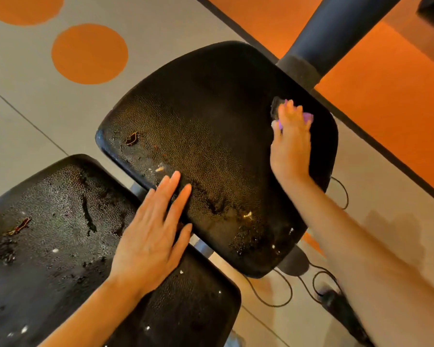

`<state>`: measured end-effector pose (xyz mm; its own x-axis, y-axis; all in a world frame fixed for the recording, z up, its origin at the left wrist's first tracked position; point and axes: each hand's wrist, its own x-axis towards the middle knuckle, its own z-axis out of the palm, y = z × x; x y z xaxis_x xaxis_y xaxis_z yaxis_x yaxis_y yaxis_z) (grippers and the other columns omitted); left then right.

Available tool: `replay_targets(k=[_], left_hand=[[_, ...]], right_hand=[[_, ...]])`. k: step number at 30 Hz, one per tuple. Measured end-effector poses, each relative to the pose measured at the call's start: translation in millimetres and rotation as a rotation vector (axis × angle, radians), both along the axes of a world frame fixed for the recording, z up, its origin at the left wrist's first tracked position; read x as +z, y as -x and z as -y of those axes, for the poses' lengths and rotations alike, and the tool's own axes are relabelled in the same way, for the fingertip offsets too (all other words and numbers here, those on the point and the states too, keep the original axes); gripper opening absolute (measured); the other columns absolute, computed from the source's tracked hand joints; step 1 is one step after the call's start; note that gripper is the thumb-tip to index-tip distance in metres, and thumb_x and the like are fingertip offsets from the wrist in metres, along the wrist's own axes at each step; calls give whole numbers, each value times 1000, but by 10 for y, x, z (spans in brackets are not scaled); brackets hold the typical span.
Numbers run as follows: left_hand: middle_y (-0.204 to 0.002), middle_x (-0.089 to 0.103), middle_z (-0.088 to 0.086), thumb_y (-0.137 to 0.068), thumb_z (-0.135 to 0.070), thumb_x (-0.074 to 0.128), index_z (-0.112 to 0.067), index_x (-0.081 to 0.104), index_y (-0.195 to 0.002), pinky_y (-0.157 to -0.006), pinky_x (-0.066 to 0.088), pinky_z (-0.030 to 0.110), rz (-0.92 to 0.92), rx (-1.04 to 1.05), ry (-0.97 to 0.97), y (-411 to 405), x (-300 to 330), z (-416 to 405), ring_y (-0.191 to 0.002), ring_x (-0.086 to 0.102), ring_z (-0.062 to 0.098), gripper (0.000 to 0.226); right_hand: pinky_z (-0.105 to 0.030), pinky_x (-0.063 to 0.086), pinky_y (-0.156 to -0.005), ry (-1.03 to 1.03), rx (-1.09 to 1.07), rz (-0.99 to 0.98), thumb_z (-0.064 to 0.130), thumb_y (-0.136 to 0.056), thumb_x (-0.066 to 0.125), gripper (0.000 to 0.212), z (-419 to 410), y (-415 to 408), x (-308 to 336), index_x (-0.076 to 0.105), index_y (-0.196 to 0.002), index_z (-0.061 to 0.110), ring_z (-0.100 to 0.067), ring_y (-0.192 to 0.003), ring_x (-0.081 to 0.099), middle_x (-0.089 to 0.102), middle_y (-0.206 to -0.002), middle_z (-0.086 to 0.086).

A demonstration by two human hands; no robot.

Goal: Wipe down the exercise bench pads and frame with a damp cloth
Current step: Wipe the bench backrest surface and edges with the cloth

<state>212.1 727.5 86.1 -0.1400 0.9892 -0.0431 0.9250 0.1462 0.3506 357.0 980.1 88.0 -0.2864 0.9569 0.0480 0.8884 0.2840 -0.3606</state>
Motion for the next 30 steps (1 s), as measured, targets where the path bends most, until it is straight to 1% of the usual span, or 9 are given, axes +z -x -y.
replay_targets(k=[4, 7, 10, 13, 18, 22, 24, 27, 30], left_hand=[[-166, 15, 8, -101, -42, 37, -8, 30, -155, -123, 19, 43, 3, 0, 31, 2, 3, -6, -154, 14, 23, 64], [-167, 15, 7, -100, -45, 37, -9, 30, -155, -123, 20, 42, 1, 9, 44, -11, 23, -11, -155, 13, 23, 65], [-166, 16, 7, -99, -47, 38, -9, 32, -154, -123, 20, 42, 2, 16, 44, -19, 10, -13, -155, 13, 22, 67], [-166, 15, 7, -98, -49, 39, -9, 32, -154, -123, 21, 42, -4, 14, 51, -16, -5, -16, -155, 13, 22, 69], [-166, 16, 7, -97, -52, 39, -9, 33, -153, -123, 19, 39, -20, 20, 60, -15, 7, -25, -154, 15, 23, 70], [-166, 17, 7, -97, -53, 38, -10, 32, -154, -122, 20, 38, -17, 30, 66, -21, 6, -20, -154, 16, 23, 71], [-166, 17, 7, -97, -54, 37, -10, 31, -154, -122, 18, 37, -22, 29, 79, -19, 12, -17, -154, 16, 23, 72], [-166, 17, 6, -97, -56, 35, -11, 30, -155, -123, 18, 36, -18, 33, 89, -16, 20, -18, -154, 16, 23, 73], [-166, 16, 4, -96, -57, 36, -13, 29, -155, -122, 23, 40, 10, 40, 90, -19, 20, -13, -154, 15, 22, 74]], right_hand=[[-47, 25, -118, -16, 264, -49, 8, -95, 52, 49, 1134, -275, -28, 40, -142, 7, -26, -144, 28, 39, -150, -11], [-50, 35, -112, -68, 515, -23, 7, -93, 58, 44, 906, -551, 5, 48, -136, 4, -28, -139, 39, 47, -144, -13], [-54, 32, -111, -29, 310, -15, 6, -97, 48, 42, 58, -418, 6, 43, -139, 5, -31, -141, 34, 43, -147, -15], [-52, 28, -115, -5, 73, -49, 8, -98, 47, 44, 403, -189, 3, 40, -142, 7, -30, -144, 27, 37, -151, -14], [-40, 25, -119, -37, 549, 10, 14, -97, 49, 42, 1075, -624, 33, 47, -139, 8, -26, -140, 37, 46, -146, -10], [-45, 22, -119, 15, 170, -3, 12, -101, 40, 42, -125, -428, -10, 40, -143, 10, -27, -144, 27, 37, -152, -11], [-48, 19, -119, 37, 48, -16, 11, -101, 41, 44, 178, -305, -7, 37, -145, 10, -26, -147, 20, 32, -154, -11], [-46, 21, -119, 36, 267, -43, 12, -97, 46, 46, 1090, -498, 66, 41, -142, 6, -26, -144, 27, 39, -151, -11], [-43, 32, -114, -26, 568, 42, 16, -96, 46, 44, 846, -788, 106, 46, -139, 6, -21, -139, 35, 46, -145, -9]])
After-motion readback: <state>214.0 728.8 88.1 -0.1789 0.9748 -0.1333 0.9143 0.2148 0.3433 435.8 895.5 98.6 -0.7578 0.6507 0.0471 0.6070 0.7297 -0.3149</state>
